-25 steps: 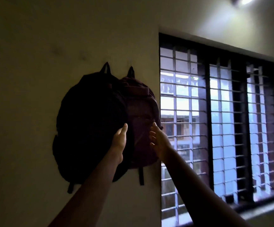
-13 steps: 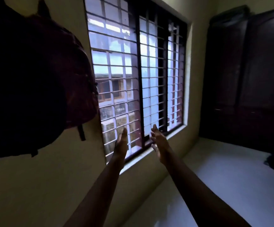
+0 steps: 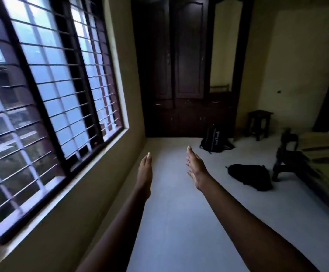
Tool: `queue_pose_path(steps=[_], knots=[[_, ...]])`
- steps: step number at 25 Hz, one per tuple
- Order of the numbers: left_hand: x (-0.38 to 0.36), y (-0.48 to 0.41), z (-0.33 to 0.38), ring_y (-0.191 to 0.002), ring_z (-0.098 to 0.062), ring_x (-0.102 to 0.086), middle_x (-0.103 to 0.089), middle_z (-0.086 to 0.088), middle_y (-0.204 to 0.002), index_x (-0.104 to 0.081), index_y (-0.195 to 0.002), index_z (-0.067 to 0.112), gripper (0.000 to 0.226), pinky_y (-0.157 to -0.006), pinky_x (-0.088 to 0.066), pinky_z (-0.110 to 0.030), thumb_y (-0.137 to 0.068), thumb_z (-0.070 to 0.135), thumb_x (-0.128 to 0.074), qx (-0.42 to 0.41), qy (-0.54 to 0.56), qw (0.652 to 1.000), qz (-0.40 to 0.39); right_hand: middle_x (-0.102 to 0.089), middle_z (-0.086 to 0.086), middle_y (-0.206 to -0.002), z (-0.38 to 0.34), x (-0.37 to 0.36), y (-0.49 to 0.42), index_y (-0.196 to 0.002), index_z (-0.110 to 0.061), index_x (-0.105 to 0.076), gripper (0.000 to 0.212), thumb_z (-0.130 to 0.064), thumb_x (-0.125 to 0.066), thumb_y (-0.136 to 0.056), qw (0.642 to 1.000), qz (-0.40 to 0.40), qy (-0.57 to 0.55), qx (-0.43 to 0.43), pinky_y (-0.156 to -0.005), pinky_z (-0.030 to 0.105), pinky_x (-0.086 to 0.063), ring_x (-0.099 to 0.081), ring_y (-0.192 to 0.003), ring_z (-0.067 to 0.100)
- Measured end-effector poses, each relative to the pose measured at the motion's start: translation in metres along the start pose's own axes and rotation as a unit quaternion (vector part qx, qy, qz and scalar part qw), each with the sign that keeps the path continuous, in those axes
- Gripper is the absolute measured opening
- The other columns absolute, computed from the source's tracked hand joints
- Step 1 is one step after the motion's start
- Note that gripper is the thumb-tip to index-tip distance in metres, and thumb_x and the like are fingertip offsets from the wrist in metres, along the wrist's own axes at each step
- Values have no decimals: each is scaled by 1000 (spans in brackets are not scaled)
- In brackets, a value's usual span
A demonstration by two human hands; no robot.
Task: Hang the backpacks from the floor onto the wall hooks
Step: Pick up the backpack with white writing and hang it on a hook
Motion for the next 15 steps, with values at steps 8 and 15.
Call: queue_pose_path(steps=[8, 15], knots=[[-209, -128, -41, -144, -22, -22, -26, -5, -156, -30, -144, 16, 58, -117, -17, -40, -95, 47, -31, 43, -6, 991, -127, -35, 7, -151, -10, 163, -141, -142, -17, -36, 62, -52, -40, -92, 992, 119, -26, -24, -110, 40, -32, -36, -138, 24], [-356, -262, -94, -144, -24, -22, -26, -7, -155, -29, -145, 14, 58, -117, -18, -41, -96, 45, -32, 95, -6, 980, -172, -35, 5, -151, -5, 273, -293, -142, -17, -36, 60, -51, -40, -92, 977, 197, -58, -61, -110, 41, -33, -37, -137, 24]])
Point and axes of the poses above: each hand's wrist, its own y-axis away from the middle knuckle, its own x-axis out of the back of the hand, z = x × y, the point moved 2 cm from there along -y, towards the middle knuckle
